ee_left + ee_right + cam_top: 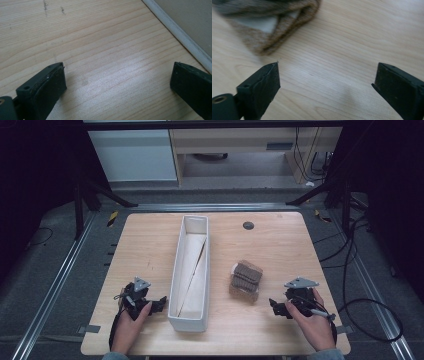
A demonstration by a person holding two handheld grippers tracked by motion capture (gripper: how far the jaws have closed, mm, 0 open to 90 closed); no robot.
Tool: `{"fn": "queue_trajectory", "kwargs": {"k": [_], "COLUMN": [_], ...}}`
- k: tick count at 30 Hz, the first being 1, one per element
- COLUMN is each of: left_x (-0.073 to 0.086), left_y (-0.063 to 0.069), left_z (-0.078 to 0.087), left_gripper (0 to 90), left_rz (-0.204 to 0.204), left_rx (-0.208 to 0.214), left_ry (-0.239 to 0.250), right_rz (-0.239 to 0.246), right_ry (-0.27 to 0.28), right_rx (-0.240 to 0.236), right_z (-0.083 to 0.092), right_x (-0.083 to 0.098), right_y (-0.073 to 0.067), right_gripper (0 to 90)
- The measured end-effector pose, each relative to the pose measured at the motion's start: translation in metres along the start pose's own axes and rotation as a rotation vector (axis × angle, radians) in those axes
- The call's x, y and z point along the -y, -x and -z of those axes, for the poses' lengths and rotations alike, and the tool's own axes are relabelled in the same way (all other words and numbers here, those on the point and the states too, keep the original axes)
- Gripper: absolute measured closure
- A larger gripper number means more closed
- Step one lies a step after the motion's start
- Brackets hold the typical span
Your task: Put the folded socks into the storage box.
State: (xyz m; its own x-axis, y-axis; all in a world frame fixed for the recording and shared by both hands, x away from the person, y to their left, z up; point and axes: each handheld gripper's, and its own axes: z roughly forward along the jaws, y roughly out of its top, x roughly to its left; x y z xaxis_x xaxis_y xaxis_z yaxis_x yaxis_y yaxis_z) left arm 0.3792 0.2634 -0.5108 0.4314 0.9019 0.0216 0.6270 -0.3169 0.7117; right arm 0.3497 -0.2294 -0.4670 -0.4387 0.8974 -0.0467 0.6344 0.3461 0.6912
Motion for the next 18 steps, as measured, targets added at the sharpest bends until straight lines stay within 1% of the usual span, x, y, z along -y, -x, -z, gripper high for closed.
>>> {"fn": "queue_trajectory", "kwargs": {"k": [1, 2, 3, 4, 5, 6, 9, 10, 12, 15, 16, 17, 18], "left_x": [0.0, 0.0, 0.0, 0.0, 0.0, 0.0, 0.0, 0.0, -0.001, 0.0, 0.0, 0.0, 0.0], "left_y": [0.0, 0.0, 0.0, 0.0, 0.0, 0.0, 0.0, 0.0, 0.0, 0.0, 0.0, 0.0, 0.0], "left_z": [0.0, 0.0, 0.0, 0.0, 0.0, 0.0, 0.0, 0.0, 0.0, 0.0, 0.0, 0.0, 0.0], "left_gripper": [0.0, 0.0, 0.0, 0.0, 0.0, 0.0, 0.0, 0.0, 0.0, 0.0, 0.0, 0.0, 0.0], "left_rz": [0.0, 0.001, 0.001, 0.0, 0.0, 0.001, 0.0, 0.002, 0.002, 0.002, 0.002, 0.002, 0.002], "left_rx": [0.0, -0.002, -0.002, -0.001, -0.001, -0.001, -0.001, -0.001, 0.001, 0.0, 0.0, 0.0, 0.0], "left_ry": [0.0, 0.0, 0.0, -0.001, -0.001, 0.0, -0.001, 0.0, -0.002, -0.001, -0.001, 0.0, 0.0], "right_rz": [0.0, 0.036, 0.036, 0.076, 0.076, 0.09, 0.083, 0.083, 0.089, 0.132, 0.15, 0.174, 0.174], "right_ry": [0.0, -0.011, -0.011, -0.015, -0.015, -0.018, -0.007, -0.007, -0.001, -0.014, -0.024, -0.023, -0.023], "right_rx": [0.0, -0.01, -0.01, -0.012, -0.012, -0.029, -0.048, -0.048, -0.047, -0.033, -0.034, -0.04, -0.04], "right_z": [0.0, 0.004, 0.004, 0.008, 0.008, 0.01, 0.014, 0.014, 0.017, 0.02, 0.021, 0.023, 0.023], "right_x": [0.0, -0.009, -0.009, -0.017, -0.017, -0.028, -0.042, -0.042, -0.051, -0.066, -0.073, -0.082, -0.082], "right_y": [0.0, -0.005, -0.005, -0.008, -0.008, -0.011, -0.013, -0.013, -0.013, -0.015, -0.017, -0.02, -0.02], "right_gripper": [9.4, 9.8, 9.8, 9.8, 9.8, 9.2, 7.2, 7.2, 7.7, 10.7, 12.9, 15.3, 15.3]}}
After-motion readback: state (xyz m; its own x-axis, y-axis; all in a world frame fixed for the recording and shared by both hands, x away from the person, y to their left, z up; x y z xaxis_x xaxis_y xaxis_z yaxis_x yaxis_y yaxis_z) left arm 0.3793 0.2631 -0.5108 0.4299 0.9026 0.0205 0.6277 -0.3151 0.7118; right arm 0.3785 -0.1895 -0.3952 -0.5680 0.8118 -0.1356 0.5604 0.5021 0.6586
